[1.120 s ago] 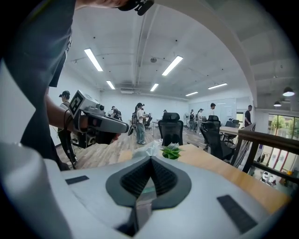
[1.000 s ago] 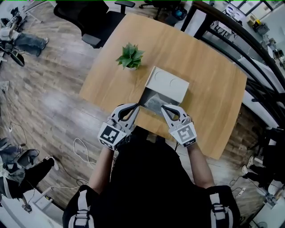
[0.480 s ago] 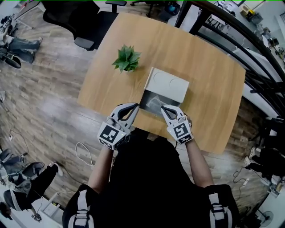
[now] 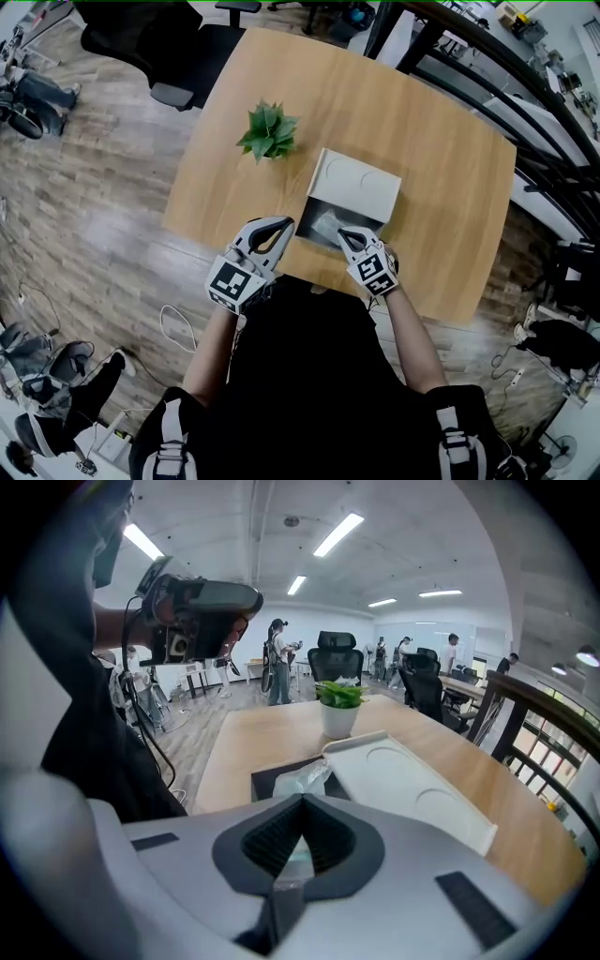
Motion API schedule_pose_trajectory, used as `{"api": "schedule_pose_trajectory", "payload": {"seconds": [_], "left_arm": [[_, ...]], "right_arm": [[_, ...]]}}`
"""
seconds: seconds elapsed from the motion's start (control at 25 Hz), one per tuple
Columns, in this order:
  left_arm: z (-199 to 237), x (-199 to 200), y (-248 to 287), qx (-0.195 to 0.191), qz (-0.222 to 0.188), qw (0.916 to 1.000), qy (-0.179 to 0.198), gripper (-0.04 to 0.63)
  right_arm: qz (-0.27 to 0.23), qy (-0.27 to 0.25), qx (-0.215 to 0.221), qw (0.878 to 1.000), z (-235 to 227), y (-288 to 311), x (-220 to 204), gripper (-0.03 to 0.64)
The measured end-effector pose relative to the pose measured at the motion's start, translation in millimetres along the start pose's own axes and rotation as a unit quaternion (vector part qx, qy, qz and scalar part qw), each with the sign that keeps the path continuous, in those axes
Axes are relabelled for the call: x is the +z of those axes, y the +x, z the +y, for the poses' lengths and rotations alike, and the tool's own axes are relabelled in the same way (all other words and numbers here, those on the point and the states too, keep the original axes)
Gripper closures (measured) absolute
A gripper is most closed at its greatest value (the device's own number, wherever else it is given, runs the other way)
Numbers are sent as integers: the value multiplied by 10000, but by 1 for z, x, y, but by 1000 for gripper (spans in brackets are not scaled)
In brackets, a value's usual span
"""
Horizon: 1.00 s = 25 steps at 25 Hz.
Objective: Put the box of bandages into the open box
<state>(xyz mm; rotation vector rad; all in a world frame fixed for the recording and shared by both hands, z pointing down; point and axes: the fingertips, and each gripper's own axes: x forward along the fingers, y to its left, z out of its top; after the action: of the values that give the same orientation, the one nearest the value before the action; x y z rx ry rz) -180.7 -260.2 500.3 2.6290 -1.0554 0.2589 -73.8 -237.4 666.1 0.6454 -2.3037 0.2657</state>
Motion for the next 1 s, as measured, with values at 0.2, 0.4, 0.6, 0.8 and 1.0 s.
{"api": "schedule_pose_trajectory", "payload": {"seconds": [0.2, 0.4, 0.6, 0.8, 1.0], "left_arm": [[8, 1, 1, -97, -40, 9999, -38, 573], [13, -5, 2, -180, 28, 9998, -57, 574], [19, -5, 2, -196, 16, 9998, -81, 574], [23, -4, 1, -186, 15, 9998, -71, 574], [27, -4, 1, -161, 15, 9998, -75, 574]], "right_arm": [[336, 31, 68, 9994, -3, 21, -15, 594], [687, -181, 126, 9974, -6, 39, -25, 594], [1056, -574, 120, 9927, -2, 51, -31, 594], [1283, -608, -76, 9898, -8, 58, -39, 592], [1293, -569, -49, 9900, -9, 61, -42, 591]]}}
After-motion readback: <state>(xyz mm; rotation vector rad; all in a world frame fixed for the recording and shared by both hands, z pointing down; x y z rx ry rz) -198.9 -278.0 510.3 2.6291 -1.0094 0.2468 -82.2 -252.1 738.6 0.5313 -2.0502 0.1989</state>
